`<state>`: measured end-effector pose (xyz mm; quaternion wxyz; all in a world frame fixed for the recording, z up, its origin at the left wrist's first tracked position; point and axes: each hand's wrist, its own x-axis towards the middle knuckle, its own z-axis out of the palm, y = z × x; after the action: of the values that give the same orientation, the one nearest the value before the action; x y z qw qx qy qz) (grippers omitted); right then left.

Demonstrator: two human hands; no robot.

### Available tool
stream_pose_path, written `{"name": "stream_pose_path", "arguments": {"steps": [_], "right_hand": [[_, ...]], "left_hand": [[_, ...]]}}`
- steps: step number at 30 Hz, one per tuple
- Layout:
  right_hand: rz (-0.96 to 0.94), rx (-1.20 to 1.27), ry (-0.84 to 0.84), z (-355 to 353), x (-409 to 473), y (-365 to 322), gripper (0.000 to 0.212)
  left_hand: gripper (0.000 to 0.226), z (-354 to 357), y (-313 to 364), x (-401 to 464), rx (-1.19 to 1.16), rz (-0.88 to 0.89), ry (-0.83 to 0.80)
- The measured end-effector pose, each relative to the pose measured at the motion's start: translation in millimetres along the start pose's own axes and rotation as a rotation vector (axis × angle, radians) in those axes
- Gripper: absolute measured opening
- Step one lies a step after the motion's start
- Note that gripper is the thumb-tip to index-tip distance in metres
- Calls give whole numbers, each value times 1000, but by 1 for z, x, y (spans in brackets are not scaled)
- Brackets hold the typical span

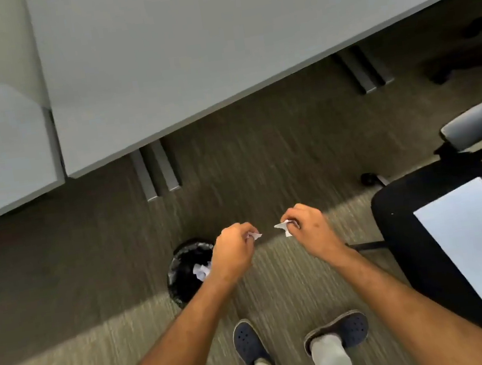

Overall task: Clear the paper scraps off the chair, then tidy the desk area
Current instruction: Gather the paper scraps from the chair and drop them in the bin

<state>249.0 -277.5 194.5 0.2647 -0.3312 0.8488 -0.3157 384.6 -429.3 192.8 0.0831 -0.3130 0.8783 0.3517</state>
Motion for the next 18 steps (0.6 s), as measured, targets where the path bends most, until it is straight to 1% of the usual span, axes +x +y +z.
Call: {"name": "stream_pose_path", "arguments": {"steps": [2,4,9,11,13,18], "right_hand": [[-14,23,-54,58,10,-11,17],[-21,25,-120,117,19,-15,18],[-67,-32,-326,257,43,-2,16],[-97,-52,-378,307,59,12,15],[-128,-82,-411,354,72,29,14],[-135,-145,-435,444,86,78,16]], "left_hand": [[20,1,-67,-13,-22,-30,24],[20,8,-131,-24,-34,-104,46],[19,48,-265,-29,-60,-267,71],[19,74,-308,-23,-68,-308,103],[24,103,-343,-17,-68,-341,111],[27,168,-408,0,-97,-361,101]]}}
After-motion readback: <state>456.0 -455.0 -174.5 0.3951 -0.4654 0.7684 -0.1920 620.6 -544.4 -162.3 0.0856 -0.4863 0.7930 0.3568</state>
